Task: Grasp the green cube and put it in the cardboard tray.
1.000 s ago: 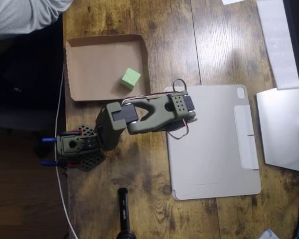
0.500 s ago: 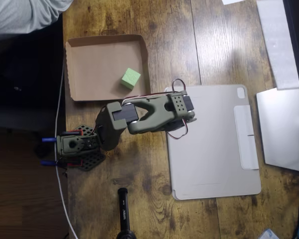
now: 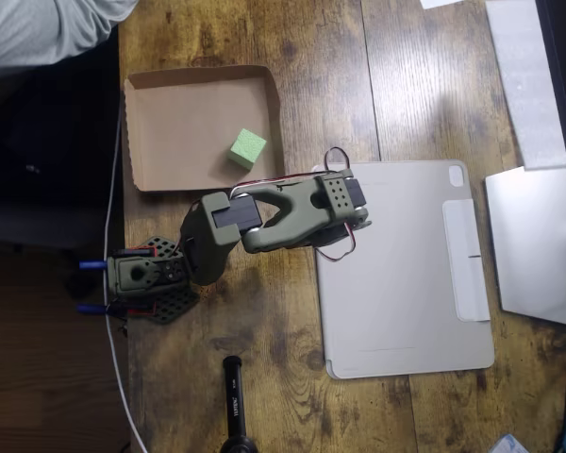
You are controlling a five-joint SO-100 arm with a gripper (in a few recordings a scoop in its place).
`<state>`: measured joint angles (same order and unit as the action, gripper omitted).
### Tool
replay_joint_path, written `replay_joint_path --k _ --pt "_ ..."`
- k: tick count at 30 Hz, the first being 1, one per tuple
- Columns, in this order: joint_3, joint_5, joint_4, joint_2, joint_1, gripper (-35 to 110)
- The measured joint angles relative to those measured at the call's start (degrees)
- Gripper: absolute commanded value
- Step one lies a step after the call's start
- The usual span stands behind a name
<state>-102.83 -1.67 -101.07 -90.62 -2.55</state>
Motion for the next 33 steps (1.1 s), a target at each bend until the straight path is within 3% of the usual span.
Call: replay_joint_path --k 33 --pt "-3.0 -1.8 0.8 -10.4 -1.8 3"
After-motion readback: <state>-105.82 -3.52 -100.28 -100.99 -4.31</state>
